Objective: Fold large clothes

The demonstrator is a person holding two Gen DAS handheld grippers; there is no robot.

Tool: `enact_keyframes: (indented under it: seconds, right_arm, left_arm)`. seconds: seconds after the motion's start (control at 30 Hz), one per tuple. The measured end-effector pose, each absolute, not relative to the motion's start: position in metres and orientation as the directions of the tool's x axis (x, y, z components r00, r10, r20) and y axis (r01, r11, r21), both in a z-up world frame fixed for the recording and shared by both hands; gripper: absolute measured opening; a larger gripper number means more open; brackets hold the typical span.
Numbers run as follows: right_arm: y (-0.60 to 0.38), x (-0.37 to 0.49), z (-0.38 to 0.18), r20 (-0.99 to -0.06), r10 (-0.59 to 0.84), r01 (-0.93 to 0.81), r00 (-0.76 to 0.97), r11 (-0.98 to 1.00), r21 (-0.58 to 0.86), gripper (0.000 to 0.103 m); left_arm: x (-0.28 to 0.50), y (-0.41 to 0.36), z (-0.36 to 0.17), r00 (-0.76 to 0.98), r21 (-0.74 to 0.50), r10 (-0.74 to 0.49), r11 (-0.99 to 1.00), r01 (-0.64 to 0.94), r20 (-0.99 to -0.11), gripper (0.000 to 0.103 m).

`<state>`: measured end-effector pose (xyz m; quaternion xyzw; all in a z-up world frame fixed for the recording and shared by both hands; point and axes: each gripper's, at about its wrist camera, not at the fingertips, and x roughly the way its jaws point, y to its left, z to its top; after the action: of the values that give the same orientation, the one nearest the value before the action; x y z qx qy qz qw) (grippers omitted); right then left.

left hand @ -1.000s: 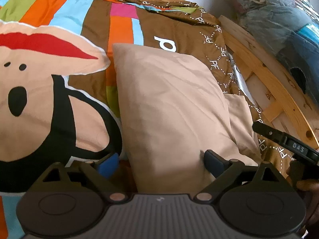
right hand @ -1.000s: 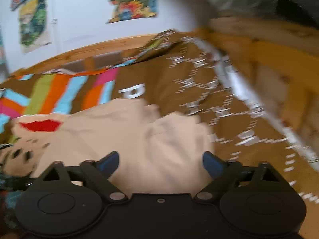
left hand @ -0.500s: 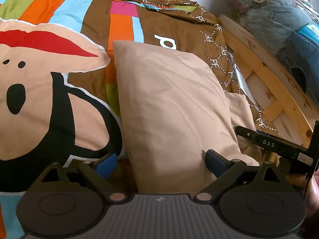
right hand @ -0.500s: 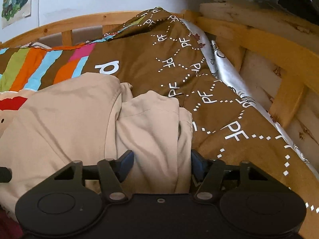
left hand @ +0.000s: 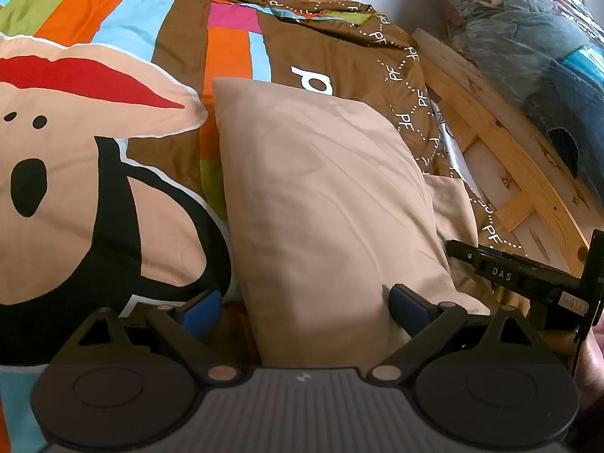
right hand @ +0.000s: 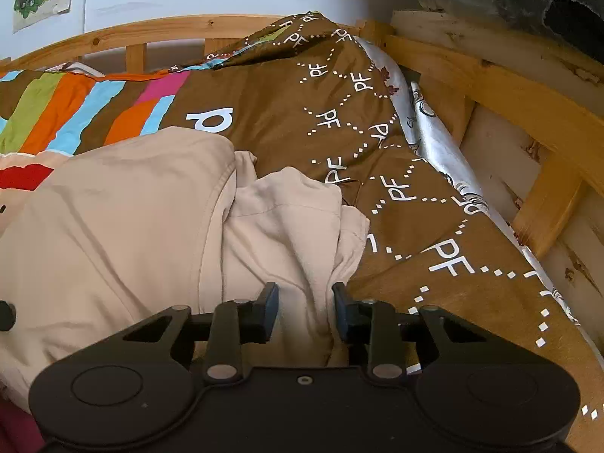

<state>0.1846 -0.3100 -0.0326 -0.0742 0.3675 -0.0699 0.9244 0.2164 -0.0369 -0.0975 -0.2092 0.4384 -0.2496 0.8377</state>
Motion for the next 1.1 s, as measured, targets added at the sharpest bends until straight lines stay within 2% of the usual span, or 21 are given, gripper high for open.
enact_keyframes:
  seconds: [0.13,0.33,0.43,0.6,0.67,0.7,0.73,0.77,0.87,0.97,1.1]
  right_arm:
    - [-0.31,0.183,-0.034,-0.663,-0.186,0.068,0.725,0.977,-0.201,0.026]
    - [-0.314,0.181,-0.036,-0.658,-0.172,0.062,0.733,0.98,-0.187,0.026]
    - [-0.316,0.181,-0.037,-0.657,-0.163,0.065,0.736,0.983,-0.172,0.026]
    - [-0.321,0.179,-0.038,-0.647,-0.135,0.053,0.75,0.988,-0.144,0.025]
    - [-0.325,0.176,-0.037,-0.637,-0.114,0.048,0.762,0.992,-0.12,0.017]
    - [-0.326,0.175,-0.035,-0.632,-0.101,0.043,0.769,0.993,-0.107,0.014]
    - [-0.327,0.175,-0.033,-0.628,-0.084,0.039,0.774,0.996,-0.085,0.007]
    - [-0.328,0.174,-0.029,-0.623,-0.062,0.033,0.78,0.998,-0.059,0.005]
    - [-0.322,0.172,-0.01,-0.584,0.041,-0.024,0.811,0.999,0.038,0.004]
    - [-0.3,0.172,0.008,-0.551,0.122,-0.102,0.825,0.993,0.067,0.004]
    - [-0.264,0.175,0.032,-0.492,0.201,-0.201,0.847,0.978,0.054,0.004]
  left_arm:
    - [0.22,-0.03,-0.098,0.471,-0.625,-0.64,0.75,0.214,-0.607,0.095]
    - [0.238,0.001,-0.104,0.477,-0.782,-0.719,0.615,0.097,-0.506,0.095]
    - [0.26,0.009,-0.106,0.471,-0.813,-0.73,0.581,0.047,-0.495,0.093]
    - [0.298,-0.018,-0.118,0.353,-0.776,-0.752,0.622,0.102,-0.556,0.092]
    - [0.302,-0.027,-0.118,0.345,-0.762,-0.743,0.638,0.107,-0.574,0.091]
    - [0.303,-0.03,-0.116,0.346,-0.75,-0.73,0.654,0.104,-0.589,0.088]
    - [0.302,-0.032,-0.112,0.352,-0.731,-0.711,0.675,0.101,-0.609,0.08]
    - [0.3,-0.034,-0.106,0.362,-0.706,-0.687,0.701,0.101,-0.63,0.073]
    - [0.289,-0.045,-0.081,0.409,-0.631,-0.634,0.759,0.162,-0.657,0.064]
    - [0.283,-0.047,-0.059,0.438,-0.596,-0.617,0.777,0.203,-0.654,0.058]
    - [0.28,-0.029,-0.024,0.509,-0.553,-0.589,0.797,0.241,-0.628,0.058]
